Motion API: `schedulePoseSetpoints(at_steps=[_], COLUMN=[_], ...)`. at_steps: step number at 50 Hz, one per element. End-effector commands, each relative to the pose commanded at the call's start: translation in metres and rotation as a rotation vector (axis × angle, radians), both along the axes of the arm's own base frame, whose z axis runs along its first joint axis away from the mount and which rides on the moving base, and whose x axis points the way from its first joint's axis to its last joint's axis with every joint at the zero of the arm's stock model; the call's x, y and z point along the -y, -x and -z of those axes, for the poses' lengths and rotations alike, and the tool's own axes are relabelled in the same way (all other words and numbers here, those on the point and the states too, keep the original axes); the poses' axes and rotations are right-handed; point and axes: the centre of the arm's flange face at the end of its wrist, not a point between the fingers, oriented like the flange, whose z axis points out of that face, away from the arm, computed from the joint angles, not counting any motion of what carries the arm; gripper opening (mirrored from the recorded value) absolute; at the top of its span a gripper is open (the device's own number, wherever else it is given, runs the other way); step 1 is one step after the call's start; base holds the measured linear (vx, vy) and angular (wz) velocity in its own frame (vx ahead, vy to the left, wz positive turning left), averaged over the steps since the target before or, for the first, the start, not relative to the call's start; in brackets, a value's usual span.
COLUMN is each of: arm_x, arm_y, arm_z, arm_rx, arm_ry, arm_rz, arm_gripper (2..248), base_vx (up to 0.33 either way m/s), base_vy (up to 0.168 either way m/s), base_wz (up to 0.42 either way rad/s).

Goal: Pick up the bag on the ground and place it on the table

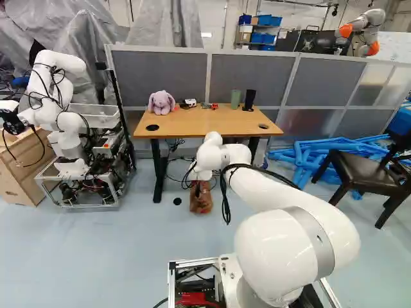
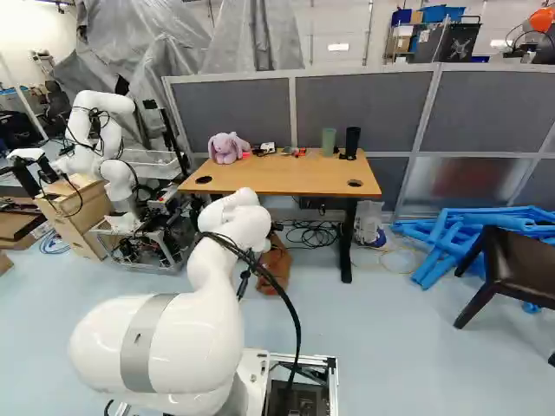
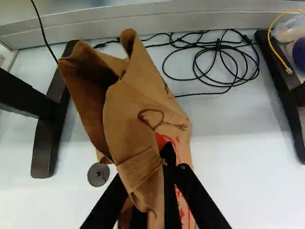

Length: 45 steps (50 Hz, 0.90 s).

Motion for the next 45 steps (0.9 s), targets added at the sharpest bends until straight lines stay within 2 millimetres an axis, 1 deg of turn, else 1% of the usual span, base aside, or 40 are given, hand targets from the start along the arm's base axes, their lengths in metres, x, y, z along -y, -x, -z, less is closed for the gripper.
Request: schedulePoseSetpoints(at_steps=[9, 19, 31, 45], arm_x=[-0.001, -0.001, -0.002, -0.002], arm_y=[0.010, 0.024, 0.041, 0.062], arm_z=[-0.017, -0.028, -0.048, -0.056], arm_rx=[-0.033, -0.068, -0.107, -0.149], arm_ry=[0.003, 0.007, 0.012, 0.016], arm_rz=[-0.003, -0.006, -0.009, -0.014], arm_gripper=[25, 25, 25, 25], base_vx=[0.000, 0.000, 0.000, 0.000], base_vy=[0.000, 0.000, 0.000, 0.000], base_wz=[0.000, 0.000, 0.000, 0.000])
